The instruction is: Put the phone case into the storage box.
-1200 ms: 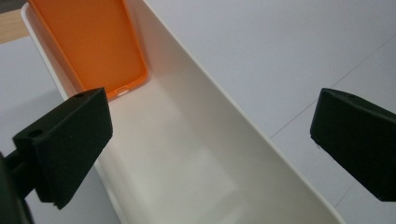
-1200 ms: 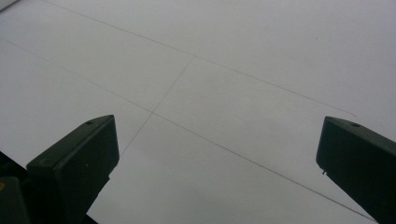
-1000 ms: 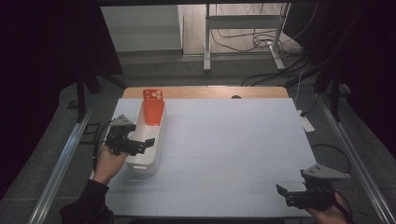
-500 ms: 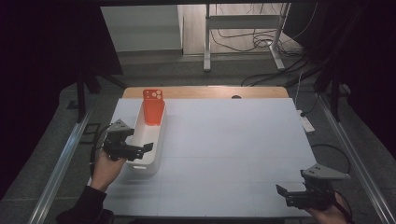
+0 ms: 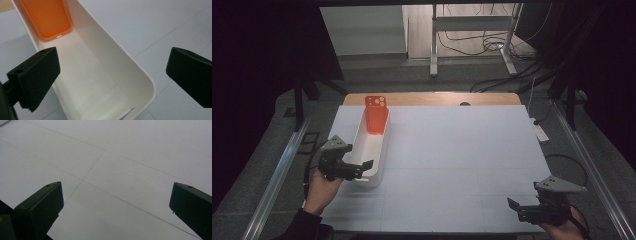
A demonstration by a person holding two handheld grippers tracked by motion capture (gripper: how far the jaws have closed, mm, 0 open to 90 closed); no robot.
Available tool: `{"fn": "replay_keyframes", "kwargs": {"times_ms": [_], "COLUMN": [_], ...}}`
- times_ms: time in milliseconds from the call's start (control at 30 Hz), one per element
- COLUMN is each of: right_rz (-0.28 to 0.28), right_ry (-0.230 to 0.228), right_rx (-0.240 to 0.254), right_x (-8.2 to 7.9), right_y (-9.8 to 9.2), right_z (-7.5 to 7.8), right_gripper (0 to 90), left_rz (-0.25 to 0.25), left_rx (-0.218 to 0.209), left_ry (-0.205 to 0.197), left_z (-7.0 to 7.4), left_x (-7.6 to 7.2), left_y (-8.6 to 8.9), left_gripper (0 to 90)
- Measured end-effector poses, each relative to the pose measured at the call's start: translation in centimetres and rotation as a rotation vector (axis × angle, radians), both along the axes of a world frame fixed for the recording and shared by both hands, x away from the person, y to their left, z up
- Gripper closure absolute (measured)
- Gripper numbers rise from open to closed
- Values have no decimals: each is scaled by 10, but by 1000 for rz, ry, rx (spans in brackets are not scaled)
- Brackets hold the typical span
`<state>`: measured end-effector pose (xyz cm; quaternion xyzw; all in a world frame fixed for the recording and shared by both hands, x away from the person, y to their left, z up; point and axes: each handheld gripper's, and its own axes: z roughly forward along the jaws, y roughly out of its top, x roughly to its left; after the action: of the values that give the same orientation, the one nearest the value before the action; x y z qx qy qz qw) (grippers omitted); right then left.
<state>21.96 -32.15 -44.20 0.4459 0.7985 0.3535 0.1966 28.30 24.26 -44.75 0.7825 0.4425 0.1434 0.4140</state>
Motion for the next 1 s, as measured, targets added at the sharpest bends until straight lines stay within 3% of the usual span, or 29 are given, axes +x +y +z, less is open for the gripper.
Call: {"fn": "replay_keyframes", "kwargs": {"times_ms": [1000], "right_rz": [2], "right_ry": [1], "right_rx": [-8], "right_x": [0], "right_y": [1], "right_z": [0], "right_gripper": [0], "left_rz": [41], "left_rx": [0], "left_ry": [-12], "left_z": [-1], "left_x": [-36], "left_y": [16], "left_gripper": [0]}}
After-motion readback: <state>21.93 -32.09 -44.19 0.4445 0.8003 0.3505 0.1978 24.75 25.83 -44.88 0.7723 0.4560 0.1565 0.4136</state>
